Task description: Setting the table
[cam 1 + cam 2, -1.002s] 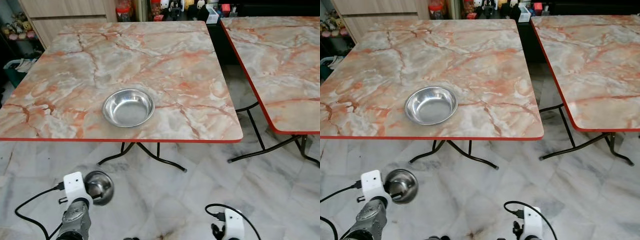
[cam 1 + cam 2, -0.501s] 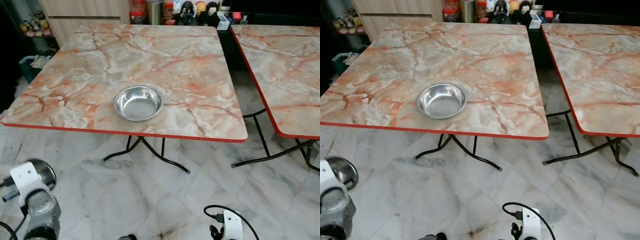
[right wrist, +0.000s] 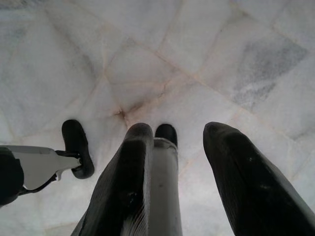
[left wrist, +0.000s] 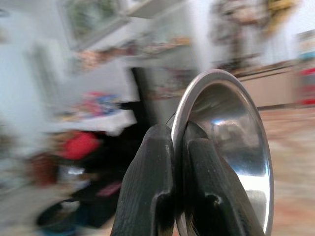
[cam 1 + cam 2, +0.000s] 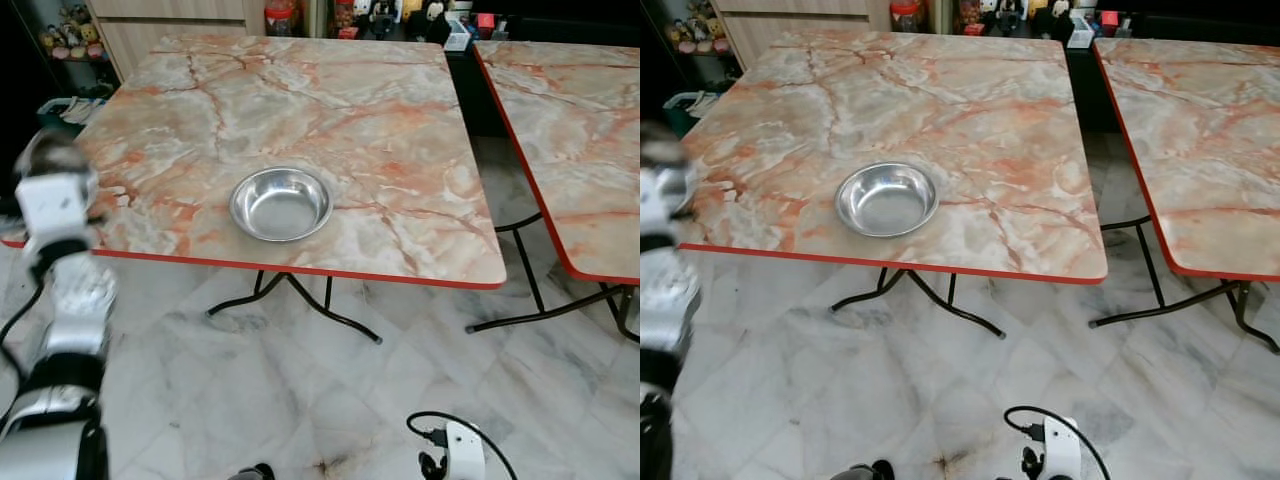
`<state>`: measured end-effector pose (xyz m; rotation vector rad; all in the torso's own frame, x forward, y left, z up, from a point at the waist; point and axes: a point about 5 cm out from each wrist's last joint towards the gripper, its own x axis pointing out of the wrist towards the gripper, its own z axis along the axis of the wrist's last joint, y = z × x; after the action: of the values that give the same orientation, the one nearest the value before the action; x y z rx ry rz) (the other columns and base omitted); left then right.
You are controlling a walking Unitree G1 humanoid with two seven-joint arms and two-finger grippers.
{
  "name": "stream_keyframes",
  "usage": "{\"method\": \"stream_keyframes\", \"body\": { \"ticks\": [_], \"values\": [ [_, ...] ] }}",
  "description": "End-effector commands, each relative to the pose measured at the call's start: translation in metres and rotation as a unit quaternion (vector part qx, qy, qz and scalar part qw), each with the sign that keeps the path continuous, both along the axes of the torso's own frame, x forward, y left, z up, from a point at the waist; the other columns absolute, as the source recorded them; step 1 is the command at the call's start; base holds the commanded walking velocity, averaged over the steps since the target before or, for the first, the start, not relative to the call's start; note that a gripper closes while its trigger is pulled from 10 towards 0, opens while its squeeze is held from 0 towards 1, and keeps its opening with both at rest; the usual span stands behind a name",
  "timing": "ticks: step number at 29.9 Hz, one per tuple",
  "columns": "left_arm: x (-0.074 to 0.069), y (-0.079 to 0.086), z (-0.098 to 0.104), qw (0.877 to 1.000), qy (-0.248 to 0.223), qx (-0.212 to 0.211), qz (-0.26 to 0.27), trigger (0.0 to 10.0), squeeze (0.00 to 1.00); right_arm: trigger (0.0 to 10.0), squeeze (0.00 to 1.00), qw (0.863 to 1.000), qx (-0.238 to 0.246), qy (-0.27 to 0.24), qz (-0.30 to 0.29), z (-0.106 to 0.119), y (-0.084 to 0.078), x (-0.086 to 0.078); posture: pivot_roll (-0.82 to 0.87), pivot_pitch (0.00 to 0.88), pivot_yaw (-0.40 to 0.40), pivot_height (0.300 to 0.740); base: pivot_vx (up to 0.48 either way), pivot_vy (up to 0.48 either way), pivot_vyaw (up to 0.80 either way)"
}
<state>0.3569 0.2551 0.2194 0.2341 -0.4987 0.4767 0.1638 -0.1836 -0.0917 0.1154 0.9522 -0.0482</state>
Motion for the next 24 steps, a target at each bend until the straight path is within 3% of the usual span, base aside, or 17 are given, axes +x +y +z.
{"method": "stream_keyframes", "body": {
  "ticks": [1,3,8,10,15,17,19,20,21,24],
  "values": [
    [0.007,-0.015,-0.005,0.996,0.021,-0.050,-0.076,10.0,0.00,10.0,0.00,1.000,-0.002,0.018,0.001,-0.004,-0.001,-0.011,-0.03,0.135,0.014,0.740,0.000,0.000,0.00],
    [0.013,-0.030,-0.008,0.986,0.032,-0.093,-0.134,10.0,0.00,10.0,0.00,1.000,-0.002,0.019,-0.001,-0.005,-0.003,-0.012,-0.03,0.135,0.015,0.740,0.000,0.000,0.00],
    [0.019,-0.041,-0.011,0.967,0.047,-0.167,-0.187,10.0,0.00,10.0,0.00,1.000,-0.003,0.017,-0.009,-0.003,-0.006,-0.009,-0.03,0.143,0.017,0.740,0.000,0.000,0.00],
    [0.022,-0.044,-0.007,0.949,0.039,-0.228,-0.214,10.0,0.00,10.0,0.00,1.000,-0.003,0.016,-0.009,-0.003,-0.007,-0.007,-0.03,0.147,0.016,0.740,0.000,0.000,0.00],
    [0.022,-0.043,-0.006,0.940,0.033,-0.248,-0.231,10.0,0.00,10.0,0.00,1.000,-0.004,0.016,-0.010,-0.002,-0.008,-0.007,-0.03,0.147,0.016,0.740,0.000,0.000,0.00],
    [0.027,-0.049,-0.003,0.905,0.031,-0.334,-0.262,10.0,0.00,10.0,0.00,1.000,-0.004,0.016,-0.010,-0.003,-0.008,-0.008,-0.02,0.156,0.016,0.740,0.000,0.000,0.00],
    [0.031,-0.065,-0.004,0.878,0.054,-0.368,-0.300,10.0,0.00,10.0,0.00,1.000,-0.005,0.017,-0.010,-0.003,-0.008,-0.008,-0.02,0.162,0.018,0.740,0.000,0.000,0.00],
    [0.031,-0.067,-0.004,0.874,0.056,-0.372,-0.308,10.0,0.00,10.0,0.00,1.000,-0.005,0.017,-0.010,-0.003,-0.007,-0.008,-0.02,0.163,0.018,0.740,0.000,0.000,0.00],
    [0.032,-0.072,-0.006,0.861,0.068,-0.392,-0.317,10.0,0.00,10.0,0.00,1.000,-0.005,0.017,-0.012,-0.003,-0.007,-0.008,-0.02,0.163,0.019,0.740,0.000,0.000,0.00],
    [0.033,-0.078,-0.010,0.854,0.098,-0.394,-0.326,10.0,0.00,10.0,0.00,1.000,-0.006,0.018,-0.013,-0.003,-0.007,-0.008,-0.02,0.167,0.018,0.740,0.000,0.000,0.00]
  ]
}}
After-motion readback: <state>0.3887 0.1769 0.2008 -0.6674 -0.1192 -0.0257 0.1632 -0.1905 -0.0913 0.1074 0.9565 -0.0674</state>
